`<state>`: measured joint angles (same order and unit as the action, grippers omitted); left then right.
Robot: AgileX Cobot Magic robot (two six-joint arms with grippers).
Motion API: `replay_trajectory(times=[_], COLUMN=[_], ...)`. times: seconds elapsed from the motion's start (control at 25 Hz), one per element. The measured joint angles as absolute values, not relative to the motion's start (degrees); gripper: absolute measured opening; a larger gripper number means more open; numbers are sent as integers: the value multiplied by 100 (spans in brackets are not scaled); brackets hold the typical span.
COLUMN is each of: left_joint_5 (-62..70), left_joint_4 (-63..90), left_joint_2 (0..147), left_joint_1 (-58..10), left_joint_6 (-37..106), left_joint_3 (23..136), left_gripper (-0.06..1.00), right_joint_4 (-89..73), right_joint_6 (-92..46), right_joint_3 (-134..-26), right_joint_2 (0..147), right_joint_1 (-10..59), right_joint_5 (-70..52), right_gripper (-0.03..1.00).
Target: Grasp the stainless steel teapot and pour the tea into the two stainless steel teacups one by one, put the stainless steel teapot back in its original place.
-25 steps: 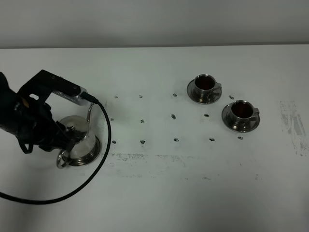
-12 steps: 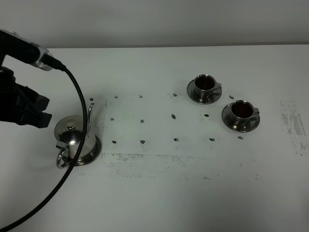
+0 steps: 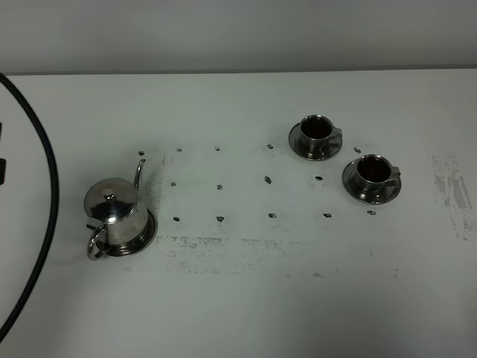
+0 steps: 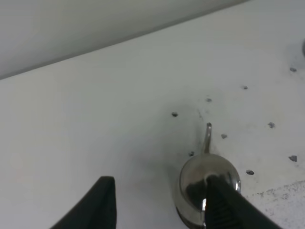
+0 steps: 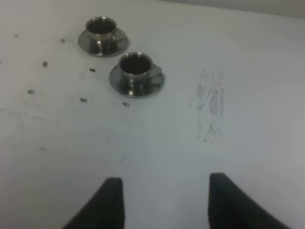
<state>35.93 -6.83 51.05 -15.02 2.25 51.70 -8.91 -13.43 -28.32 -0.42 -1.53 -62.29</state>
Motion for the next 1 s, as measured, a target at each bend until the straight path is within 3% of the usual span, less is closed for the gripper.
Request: replay_trajectory(times=[0.4, 0.6, 0.72, 1.0], left_joint_5=[5822, 6730, 6799, 6284], left_joint_4=[-1086, -663, -512, -593], left_joint_2=[3841, 3246, 2832, 1853], left_joint_1=[-1502, -676, -286, -190], left_joint_6=[-762, -876, -747, -780], left_joint_3=[5170, 5081, 4736, 3669], left_gripper=[42, 42, 42, 42], right_joint_4=[-891, -891, -891, -891], right_joint_6=[-1343, -1343, -1343, -1343], right_joint_3=[-2832, -2832, -2832, -2832], right_joint_2=[-42, -42, -42, -42], right_joint_1=[-153, -153, -153, -153], right_joint_5=[-6229, -6229, -6229, -6229], right_gripper=[42, 42, 42, 42])
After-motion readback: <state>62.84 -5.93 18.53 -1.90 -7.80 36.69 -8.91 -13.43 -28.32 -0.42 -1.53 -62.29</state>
